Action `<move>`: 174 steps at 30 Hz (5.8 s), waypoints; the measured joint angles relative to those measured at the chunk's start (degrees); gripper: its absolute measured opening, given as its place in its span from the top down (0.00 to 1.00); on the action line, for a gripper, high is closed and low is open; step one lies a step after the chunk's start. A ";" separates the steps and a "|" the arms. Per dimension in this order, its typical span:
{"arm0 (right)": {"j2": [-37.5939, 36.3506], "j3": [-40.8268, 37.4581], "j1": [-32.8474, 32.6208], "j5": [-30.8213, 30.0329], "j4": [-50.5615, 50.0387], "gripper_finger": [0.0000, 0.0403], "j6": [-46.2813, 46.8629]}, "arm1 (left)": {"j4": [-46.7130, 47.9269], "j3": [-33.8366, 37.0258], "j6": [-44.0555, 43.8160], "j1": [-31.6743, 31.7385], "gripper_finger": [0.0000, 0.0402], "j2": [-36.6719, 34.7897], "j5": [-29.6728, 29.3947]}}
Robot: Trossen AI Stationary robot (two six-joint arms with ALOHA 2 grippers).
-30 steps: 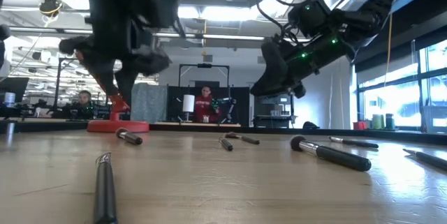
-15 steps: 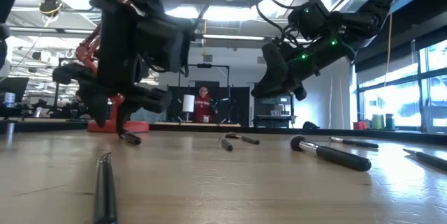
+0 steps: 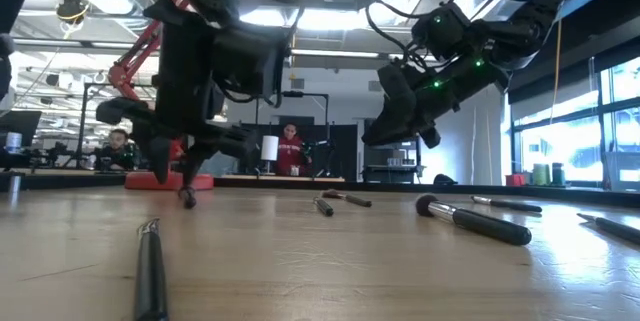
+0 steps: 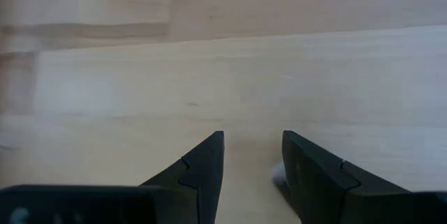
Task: Put items in baskets/containers
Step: Put the black powder brush into the white organizer bin, then put the black eyeshadow brush into the white organizer bin
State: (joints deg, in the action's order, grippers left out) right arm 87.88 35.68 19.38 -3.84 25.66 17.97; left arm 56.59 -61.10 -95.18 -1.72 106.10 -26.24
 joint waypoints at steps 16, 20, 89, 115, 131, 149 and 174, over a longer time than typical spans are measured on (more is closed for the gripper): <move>0.00 0.00 0.11 -0.02 1.89 0.82 -0.25 | -4.42 0.00 5.07 0.23 0.65 -1.94 1.10; 0.00 0.00 0.11 -0.02 1.89 0.82 -0.18 | -4.27 -0.02 3.36 -0.96 0.65 -3.48 2.88; 0.00 0.04 0.11 0.92 6.59 0.82 -0.18 | 19.57 0.72 1.35 -55.18 0.96 -18.99 -33.55; 0.00 0.96 0.12 -2.25 5.38 0.82 -2.35 | 26.91 0.72 -20.56 -43.51 0.65 -18.99 -32.79; -0.35 9.20 6.27 -6.12 -23.07 0.83 -5.91 | -26.38 0.70 34.50 -2.77 0.64 -14.61 -15.15; -0.55 23.51 8.11 -6.74 -62.98 0.76 -3.91 | -50.20 0.72 55.12 6.68 0.64 3.09 -19.17; 10.23 20.20 4.42 3.28 -72.87 0.75 13.54 | -58.10 0.72 75.73 9.01 0.64 3.34 -17.32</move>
State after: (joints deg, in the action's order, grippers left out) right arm 98.10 55.88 23.79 -0.56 -47.21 31.51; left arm -1.51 -60.38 -19.45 7.29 109.45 -43.56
